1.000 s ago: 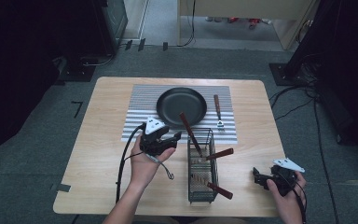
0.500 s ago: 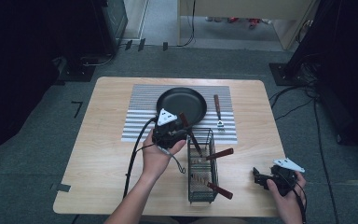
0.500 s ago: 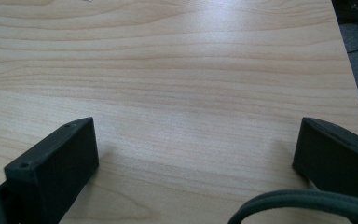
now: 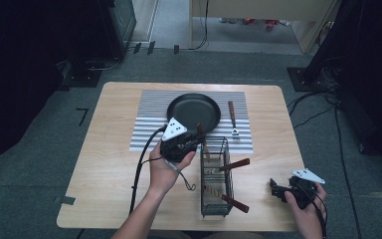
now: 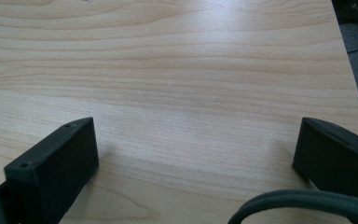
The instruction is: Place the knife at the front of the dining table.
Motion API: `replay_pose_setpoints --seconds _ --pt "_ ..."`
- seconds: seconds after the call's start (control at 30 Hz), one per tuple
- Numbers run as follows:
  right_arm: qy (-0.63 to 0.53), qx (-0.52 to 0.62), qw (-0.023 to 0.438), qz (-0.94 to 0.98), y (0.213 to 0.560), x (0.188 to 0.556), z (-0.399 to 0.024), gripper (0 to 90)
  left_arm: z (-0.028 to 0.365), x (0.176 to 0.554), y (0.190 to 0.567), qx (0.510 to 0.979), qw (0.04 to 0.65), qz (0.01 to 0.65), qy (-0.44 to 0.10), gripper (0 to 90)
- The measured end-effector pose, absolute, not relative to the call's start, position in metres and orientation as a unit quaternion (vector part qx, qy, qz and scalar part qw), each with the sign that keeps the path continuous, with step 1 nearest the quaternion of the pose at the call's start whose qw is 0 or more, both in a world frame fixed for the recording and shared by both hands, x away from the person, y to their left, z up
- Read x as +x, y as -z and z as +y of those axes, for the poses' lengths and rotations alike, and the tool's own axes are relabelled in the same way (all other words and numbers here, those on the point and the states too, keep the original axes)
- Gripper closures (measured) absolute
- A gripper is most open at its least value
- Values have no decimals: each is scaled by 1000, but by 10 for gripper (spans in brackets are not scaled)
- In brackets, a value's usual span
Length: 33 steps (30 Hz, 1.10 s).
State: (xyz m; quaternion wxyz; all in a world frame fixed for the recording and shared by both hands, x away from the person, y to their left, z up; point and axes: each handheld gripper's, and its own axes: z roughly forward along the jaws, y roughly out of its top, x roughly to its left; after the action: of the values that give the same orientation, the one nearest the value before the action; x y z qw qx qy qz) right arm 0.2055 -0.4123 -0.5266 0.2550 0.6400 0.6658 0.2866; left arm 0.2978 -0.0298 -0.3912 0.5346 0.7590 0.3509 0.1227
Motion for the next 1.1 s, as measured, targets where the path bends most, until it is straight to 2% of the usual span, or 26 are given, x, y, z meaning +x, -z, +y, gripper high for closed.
replay_pose_setpoints --seconds 0.13,0.3,0.4,0.67,1.1 --pt "-287 639 255 666 527 206 -412 0 -27 302 396 748 544 361 -116 814" --pt "-287 640 255 666 527 206 -412 0 -36 308 411 761 515 376 -116 793" --pt "-287 640 255 666 527 206 -412 0 -32 310 413 752 528 382 -99 812" --pt "-287 640 255 666 527 206 -412 0 -20 305 399 727 568 374 -97 821" --pt "-287 640 255 666 527 206 -412 0 18 291 365 643 662 373 -99 822"
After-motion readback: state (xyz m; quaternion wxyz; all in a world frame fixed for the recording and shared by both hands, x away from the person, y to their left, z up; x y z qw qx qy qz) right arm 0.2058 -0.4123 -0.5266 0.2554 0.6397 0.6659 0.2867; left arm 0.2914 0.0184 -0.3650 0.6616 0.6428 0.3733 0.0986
